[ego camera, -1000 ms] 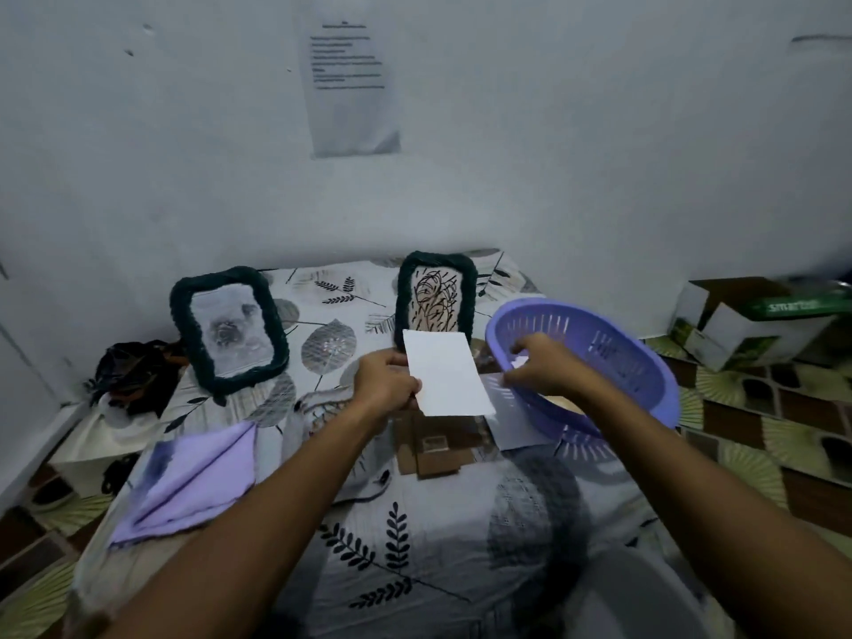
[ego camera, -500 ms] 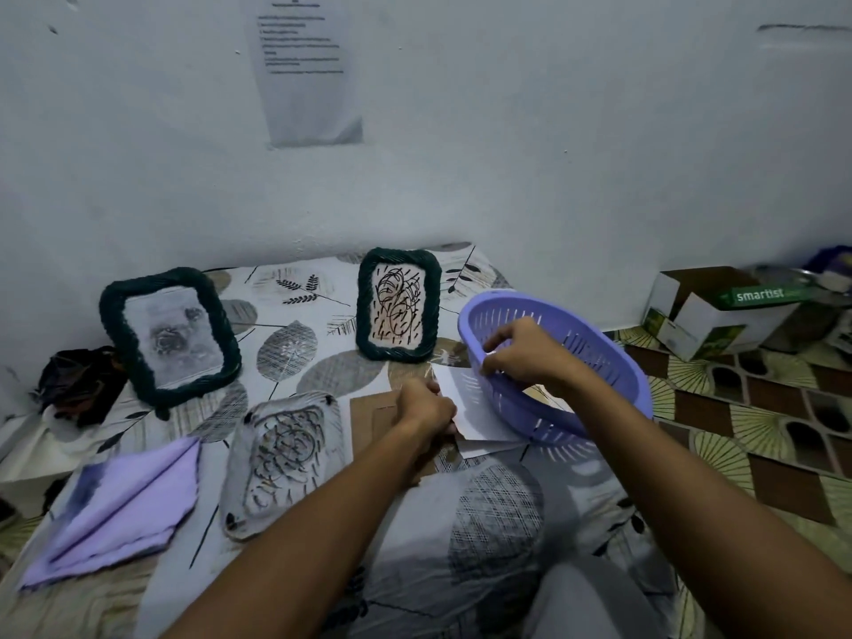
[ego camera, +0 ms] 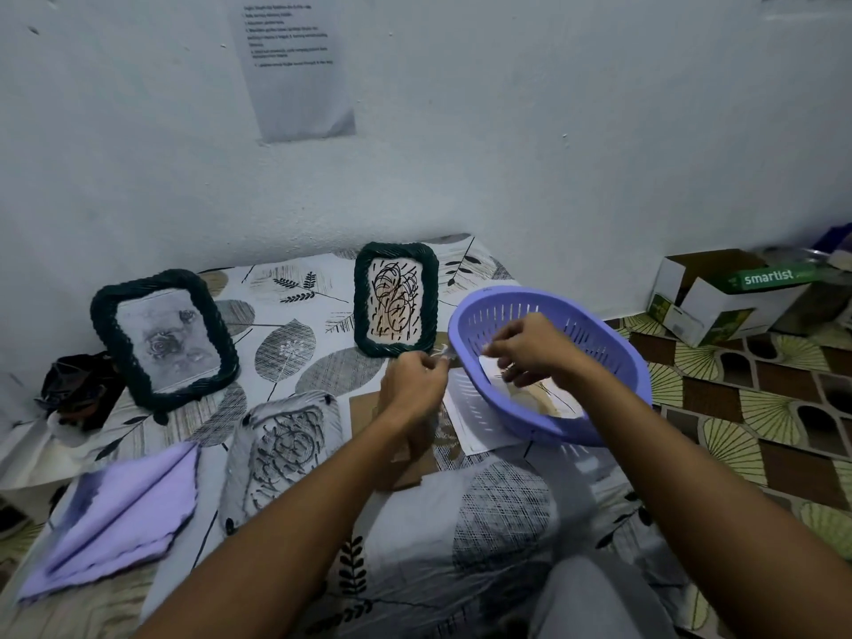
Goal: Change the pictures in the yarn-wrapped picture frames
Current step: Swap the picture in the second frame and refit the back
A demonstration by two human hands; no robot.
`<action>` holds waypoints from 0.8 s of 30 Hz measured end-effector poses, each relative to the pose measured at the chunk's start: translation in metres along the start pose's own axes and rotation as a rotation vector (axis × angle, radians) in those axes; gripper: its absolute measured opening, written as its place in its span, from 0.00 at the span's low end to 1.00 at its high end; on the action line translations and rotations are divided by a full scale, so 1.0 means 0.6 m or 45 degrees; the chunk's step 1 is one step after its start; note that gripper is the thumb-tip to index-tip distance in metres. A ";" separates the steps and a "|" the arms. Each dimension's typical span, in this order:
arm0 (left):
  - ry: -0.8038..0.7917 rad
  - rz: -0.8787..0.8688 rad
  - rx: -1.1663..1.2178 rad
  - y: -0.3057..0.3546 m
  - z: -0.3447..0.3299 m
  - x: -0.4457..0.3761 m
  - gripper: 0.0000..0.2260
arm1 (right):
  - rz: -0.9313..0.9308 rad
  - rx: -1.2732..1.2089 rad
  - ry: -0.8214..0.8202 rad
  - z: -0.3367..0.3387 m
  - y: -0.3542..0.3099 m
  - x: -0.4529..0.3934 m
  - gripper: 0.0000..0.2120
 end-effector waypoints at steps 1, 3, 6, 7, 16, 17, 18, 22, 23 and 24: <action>-0.028 -0.001 0.102 0.008 0.002 0.002 0.11 | -0.017 0.038 0.063 0.015 0.013 -0.016 0.06; -0.092 -0.003 0.211 0.023 -0.002 0.006 0.11 | -0.055 0.207 0.162 0.040 0.043 -0.043 0.04; -0.133 -0.003 0.214 0.032 -0.012 0.012 0.09 | -0.130 0.600 0.143 0.049 0.085 -0.064 0.12; -0.132 -0.005 0.208 0.032 -0.014 0.013 0.09 | -0.159 0.686 0.094 0.046 0.093 -0.063 0.15; -0.119 -0.005 0.260 0.022 -0.016 0.012 0.10 | -0.292 0.732 -0.053 0.033 0.111 -0.056 0.24; -0.122 -0.003 0.261 0.021 -0.017 0.013 0.11 | -0.296 0.722 -0.052 0.034 0.114 -0.057 0.24; -0.121 0.001 0.259 0.020 -0.018 0.013 0.11 | -0.299 0.709 -0.049 0.035 0.118 -0.060 0.25; -0.121 0.007 0.260 0.019 -0.019 0.014 0.14 | -0.292 0.705 0.064 0.045 0.126 -0.065 0.25; -0.124 0.004 0.258 0.020 -0.019 0.014 0.15 | -0.285 0.717 0.100 0.048 0.125 -0.066 0.24; -0.124 0.002 0.257 0.021 -0.018 0.015 0.15 | -0.277 0.728 0.132 0.050 0.123 -0.068 0.24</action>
Point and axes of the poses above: each hand's wrist, its own x-axis away from the middle knuckle, its own z-axis out of the back of the hand, y = z × x, the point moved 7 cm from there along -x, towards the middle knuckle, and after that the axes turned 4 degrees about y, right-handed, at the moved point
